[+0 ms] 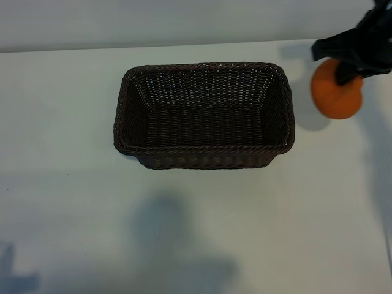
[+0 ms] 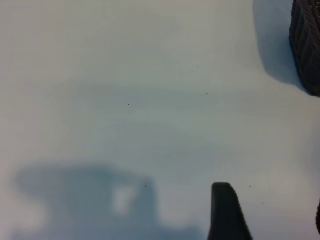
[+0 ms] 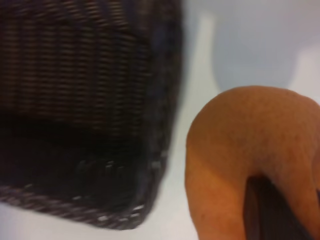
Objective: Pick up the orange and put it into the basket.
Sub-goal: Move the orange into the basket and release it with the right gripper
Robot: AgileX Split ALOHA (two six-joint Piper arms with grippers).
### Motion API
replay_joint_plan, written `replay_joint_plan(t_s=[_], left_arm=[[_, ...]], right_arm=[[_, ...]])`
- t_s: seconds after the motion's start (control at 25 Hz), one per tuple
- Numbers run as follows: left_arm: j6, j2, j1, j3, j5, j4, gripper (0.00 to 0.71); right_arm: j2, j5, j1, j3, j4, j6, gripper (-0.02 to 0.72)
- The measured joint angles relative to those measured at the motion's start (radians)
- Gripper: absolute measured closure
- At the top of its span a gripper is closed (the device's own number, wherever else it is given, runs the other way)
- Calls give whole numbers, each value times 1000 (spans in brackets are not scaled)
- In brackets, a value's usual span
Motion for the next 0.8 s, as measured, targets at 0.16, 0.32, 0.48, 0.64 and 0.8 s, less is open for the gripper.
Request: replay_joint_plan(t_s=[0.16, 0.32, 0.48, 0.64, 0.8], left_arm=[[0, 0, 0, 0, 0, 0, 272], [0, 0, 0, 0, 0, 0, 272], [0, 0, 0, 0, 0, 0, 272], [0, 0, -5, 0, 0, -3, 272], [0, 0, -11, 0, 0, -3, 272]], right_arm=[[0, -30, 108, 0, 10, -5, 631], [15, -73, 212, -5, 24, -5, 631], [93, -60, 265, -80, 20, -5, 631], [200, -34, 289, -184, 9, -5, 631], [310, -24, 306, -269, 5, -5, 631]])
